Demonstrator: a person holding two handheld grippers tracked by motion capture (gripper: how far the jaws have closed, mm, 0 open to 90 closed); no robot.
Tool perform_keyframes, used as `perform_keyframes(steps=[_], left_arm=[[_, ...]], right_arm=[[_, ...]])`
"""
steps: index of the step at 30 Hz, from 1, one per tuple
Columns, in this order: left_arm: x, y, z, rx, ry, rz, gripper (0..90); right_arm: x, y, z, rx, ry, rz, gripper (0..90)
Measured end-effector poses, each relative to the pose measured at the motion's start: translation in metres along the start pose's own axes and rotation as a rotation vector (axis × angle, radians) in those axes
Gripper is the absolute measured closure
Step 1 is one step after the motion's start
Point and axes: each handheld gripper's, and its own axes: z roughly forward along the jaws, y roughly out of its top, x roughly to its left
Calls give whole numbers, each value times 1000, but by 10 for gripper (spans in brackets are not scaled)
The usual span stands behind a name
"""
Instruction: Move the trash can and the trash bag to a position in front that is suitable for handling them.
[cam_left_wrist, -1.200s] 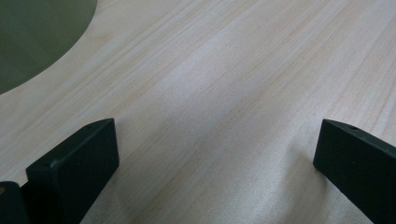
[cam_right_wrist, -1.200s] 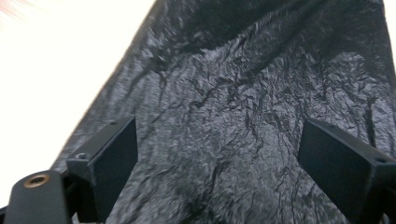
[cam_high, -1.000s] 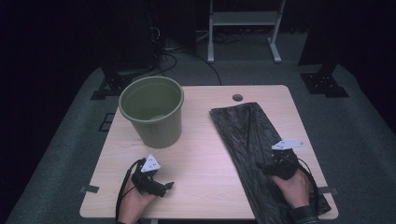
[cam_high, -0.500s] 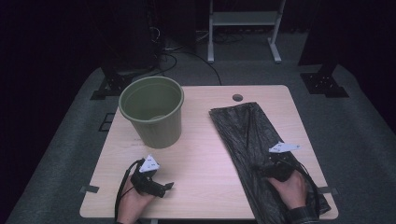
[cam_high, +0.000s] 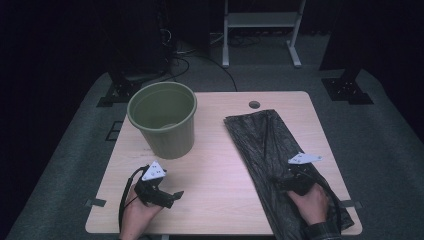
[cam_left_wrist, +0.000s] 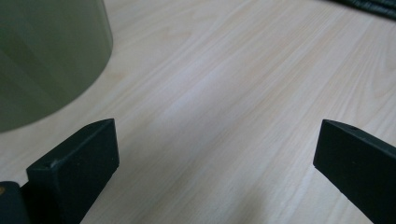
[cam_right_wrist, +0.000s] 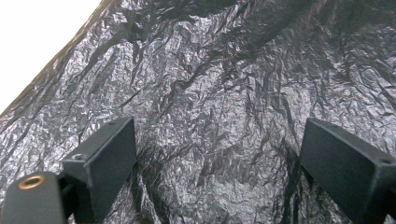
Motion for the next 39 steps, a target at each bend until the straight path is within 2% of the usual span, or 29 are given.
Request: perform_keyframes(steps=[5, 18, 21, 32, 39], left_arm=[[-1, 13, -10, -27, -18, -14, 0], [-5, 40, -29, -34, -38, 4, 0], [-6, 50, -36, -61, -53, -3, 0], [-12, 77, -49, -85, -73, 16, 0], [-11, 102, -56, -102, -75, 43, 0]], right_arm=[[0, 0, 0, 0, 0, 0, 99], [0, 0, 0, 0, 1, -1, 100], [0, 0, 0, 0, 1, -2, 101], [0, 0, 0, 0, 1, -2, 101], [0, 0, 0, 0, 1, -2, 101]])
